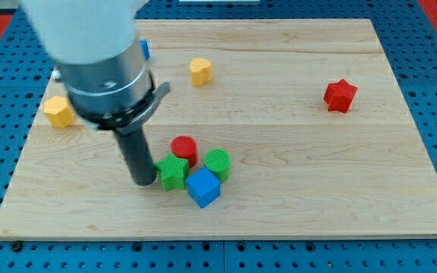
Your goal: Push the yellow hexagon into the group of blocks
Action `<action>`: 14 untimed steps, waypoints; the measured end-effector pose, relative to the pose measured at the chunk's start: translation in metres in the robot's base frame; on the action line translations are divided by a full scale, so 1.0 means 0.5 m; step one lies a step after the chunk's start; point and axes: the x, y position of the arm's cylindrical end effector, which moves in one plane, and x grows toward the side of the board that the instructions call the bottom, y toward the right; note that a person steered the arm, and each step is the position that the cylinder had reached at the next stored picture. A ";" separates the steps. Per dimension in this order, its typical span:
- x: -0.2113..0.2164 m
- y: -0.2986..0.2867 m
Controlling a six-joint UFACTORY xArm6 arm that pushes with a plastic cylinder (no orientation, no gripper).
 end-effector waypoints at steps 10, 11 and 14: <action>-0.207 -0.269; -0.162 -0.145; -0.189 -0.079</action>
